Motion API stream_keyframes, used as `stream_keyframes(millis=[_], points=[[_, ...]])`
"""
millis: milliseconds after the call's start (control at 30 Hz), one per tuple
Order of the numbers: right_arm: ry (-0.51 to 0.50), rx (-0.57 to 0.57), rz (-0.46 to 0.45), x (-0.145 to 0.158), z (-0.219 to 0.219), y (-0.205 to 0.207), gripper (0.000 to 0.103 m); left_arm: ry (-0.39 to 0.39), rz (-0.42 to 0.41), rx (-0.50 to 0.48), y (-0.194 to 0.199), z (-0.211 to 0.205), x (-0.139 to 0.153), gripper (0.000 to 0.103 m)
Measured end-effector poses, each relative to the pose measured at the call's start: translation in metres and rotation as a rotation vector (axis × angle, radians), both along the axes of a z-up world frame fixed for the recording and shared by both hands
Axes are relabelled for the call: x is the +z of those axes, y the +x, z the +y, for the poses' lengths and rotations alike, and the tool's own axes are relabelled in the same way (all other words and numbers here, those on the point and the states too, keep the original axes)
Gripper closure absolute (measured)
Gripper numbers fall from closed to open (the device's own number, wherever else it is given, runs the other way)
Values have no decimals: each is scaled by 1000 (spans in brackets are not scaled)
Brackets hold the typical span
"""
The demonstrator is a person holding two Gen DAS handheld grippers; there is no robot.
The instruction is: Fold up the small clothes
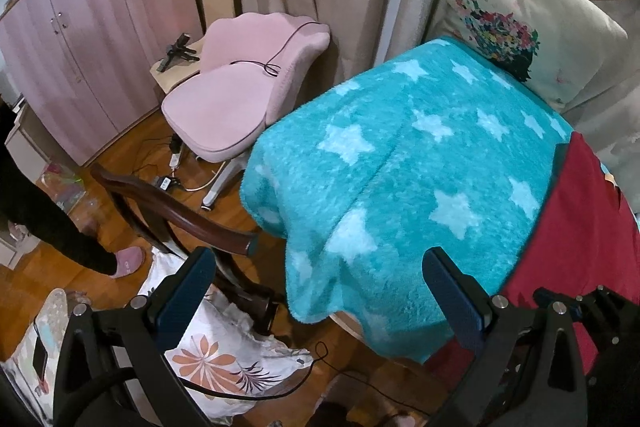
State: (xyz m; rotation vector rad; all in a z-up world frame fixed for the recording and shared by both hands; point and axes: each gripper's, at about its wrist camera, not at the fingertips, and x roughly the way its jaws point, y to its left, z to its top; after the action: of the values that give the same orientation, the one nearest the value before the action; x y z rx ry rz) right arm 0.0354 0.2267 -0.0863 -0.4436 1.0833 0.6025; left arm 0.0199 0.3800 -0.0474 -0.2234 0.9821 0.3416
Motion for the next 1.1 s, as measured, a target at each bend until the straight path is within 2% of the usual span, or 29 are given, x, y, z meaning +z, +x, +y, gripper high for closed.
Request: stream_keyframes(millis=[467,1100], points=[[-22,-21,9,-4,-4,-1,39,-32,8,-43,11,-6,-5,0],[-11,-54,53,-15,-9,6,35,-33,41,-73,19,-10,-13,0]])
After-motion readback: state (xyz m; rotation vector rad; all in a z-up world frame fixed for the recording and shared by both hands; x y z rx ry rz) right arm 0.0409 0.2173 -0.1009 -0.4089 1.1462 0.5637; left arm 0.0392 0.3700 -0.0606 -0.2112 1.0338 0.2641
